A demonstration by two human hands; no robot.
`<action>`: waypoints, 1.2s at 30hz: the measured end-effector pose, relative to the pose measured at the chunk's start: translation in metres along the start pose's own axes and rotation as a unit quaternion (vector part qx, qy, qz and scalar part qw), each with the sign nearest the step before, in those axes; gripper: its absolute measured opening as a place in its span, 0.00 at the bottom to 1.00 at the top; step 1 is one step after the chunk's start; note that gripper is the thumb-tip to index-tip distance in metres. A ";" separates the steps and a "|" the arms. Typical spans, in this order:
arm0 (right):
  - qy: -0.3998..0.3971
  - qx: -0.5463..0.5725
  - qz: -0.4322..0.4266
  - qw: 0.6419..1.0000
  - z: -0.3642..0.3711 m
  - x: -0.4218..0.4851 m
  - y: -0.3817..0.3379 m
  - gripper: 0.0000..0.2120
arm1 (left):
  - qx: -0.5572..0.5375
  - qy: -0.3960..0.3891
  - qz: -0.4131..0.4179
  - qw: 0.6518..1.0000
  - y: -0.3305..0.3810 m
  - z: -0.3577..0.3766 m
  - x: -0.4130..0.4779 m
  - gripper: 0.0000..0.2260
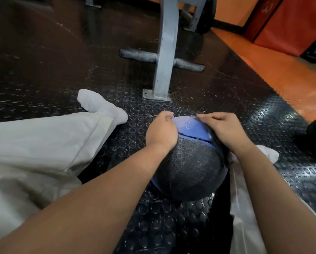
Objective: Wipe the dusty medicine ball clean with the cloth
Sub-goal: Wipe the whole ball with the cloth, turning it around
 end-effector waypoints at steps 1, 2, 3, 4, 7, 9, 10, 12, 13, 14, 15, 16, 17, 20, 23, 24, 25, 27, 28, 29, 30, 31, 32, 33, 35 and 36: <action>0.018 0.002 0.043 0.999 -0.008 0.007 0.009 0.05 | 0.008 -0.001 0.002 1.000 0.002 0.002 0.000 0.18; 0.028 -0.009 0.068 0.997 -0.012 0.012 0.014 0.06 | 0.011 -0.003 0.001 1.000 0.003 0.003 0.002 0.18; 0.037 -0.021 0.073 0.996 -0.013 0.014 0.016 0.06 | 0.016 -0.005 -0.002 1.000 0.005 0.004 0.004 0.18; 0.046 -0.029 0.060 0.997 -0.012 0.013 0.013 0.06 | 0.024 -0.008 -0.006 1.000 0.006 0.005 0.007 0.17; 0.041 -0.055 -0.093 0.993 0.012 -0.017 -0.016 0.05 | 0.033 -0.015 -0.004 0.999 0.008 0.003 0.013 0.13; 0.023 -0.155 -0.224 0.962 0.041 -0.044 -0.033 0.05 | -0.019 -0.011 0.002 1.000 0.005 -0.001 0.016 0.12; 0.012 -0.189 -0.254 0.949 0.050 -0.051 -0.036 0.05 | -0.042 -0.011 -0.002 0.999 0.000 -0.002 0.017 0.12; -0.020 -0.196 -0.231 0.953 0.051 -0.045 -0.034 0.04 | -0.068 -0.004 -0.011 0.998 -0.009 -0.006 0.011 0.12; -0.027 -0.171 -0.196 0.965 0.044 -0.036 -0.030 0.04 | -0.076 0.006 -0.013 0.997 -0.011 -0.009 0.009 0.13; -0.018 -0.132 -0.146 0.980 0.032 -0.024 -0.025 0.04 | -0.080 0.016 -0.012 0.997 -0.013 -0.012 0.007 0.14; 0.002 -0.089 -0.086 0.992 0.020 -0.010 -0.016 0.04 | -0.080 0.024 -0.016 0.996 -0.015 -0.013 0.005 0.14; 0.022 -0.053 -0.031 0.998 0.008 0.002 -0.007 0.05 | -0.078 0.031 -0.019 0.996 -0.016 -0.013 0.004 0.15; 0.037 -0.029 0.020 0.999 0.001 0.011 0.001 0.07 | -0.075 0.038 -0.021 0.996 -0.016 -0.014 0.003 0.15; 0.058 -0.044 0.082 0.994 -0.006 0.022 0.011 0.08 | -0.068 0.052 -0.029 0.996 -0.016 -0.013 0.003 0.16; 0.060 -0.092 -0.010 0.994 0.012 0.002 -0.011 0.07 | -0.055 0.046 -0.037 0.997 -0.016 -0.015 0.008 0.16; 0.043 -0.107 -0.077 0.990 0.025 -0.013 -0.023 0.05 | -0.063 0.046 -0.038 0.996 -0.018 -0.017 0.011 0.15; 0.022 -0.152 -0.156 0.976 0.043 -0.031 -0.035 0.05 | -0.081 0.046 -0.036 0.995 -0.019 -0.019 0.012 0.14; -0.001 -0.266 -0.260 0.928 0.075 -0.060 -0.042 0.06 | -0.116 0.049 -0.038 0.991 -0.023 -0.023 0.010 0.14; -0.009 -0.286 -0.272 0.919 0.081 -0.065 -0.041 0.06 | -0.127 0.050 -0.038 0.990 -0.025 -0.023 0.007 0.14; -0.015 -0.280 -0.264 0.923 0.078 -0.062 -0.038 0.06 | -0.134 0.053 -0.036 0.989 -0.026 -0.023 0.003 0.14; -0.016 -0.244 -0.248 0.938 0.069 -0.057 -0.035 0.07 | -0.137 0.056 -0.030 0.989 -0.026 -0.023 0.001 0.15; -0.010 -0.183 -0.216 0.959 0.056 -0.050 -0.032 0.08 | -0.126 0.058 -0.025 0.990 -0.023 -0.022 -0.002 0.15; 0.006 -0.111 -0.166 0.980 0.039 -0.041 -0.026 0.08 | -0.105 0.058 -0.025 0.993 -0.021 -0.020 -0.004 0.15; 0.020 -0.047 -0.099 0.994 0.024 -0.028 -0.016 0.07 | -0.078 0.060 -0.024 0.995 -0.016 -0.020 -0.008 0.16; 0.014 0.020 0.031 0.999 0.004 -0.005 0.008 0.06 | -0.040 0.061 -0.021 0.997 -0.006 -0.015 -0.014 0.17; 0.001 0.039 0.080 0.996 -0.002 0.003 0.019 0.07 | -0.028 0.059 -0.017 0.998 -0.002 -0.012 -0.016 0.17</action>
Point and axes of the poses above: each hand's wrist, its own x-axis towards the middle knuckle, its own z-axis out of the palm, y = z × x, the point moved 9 cm from there along x, towards the middle knuckle, and after that the axes turned 13 degrees about z, right-handed, at the moved point
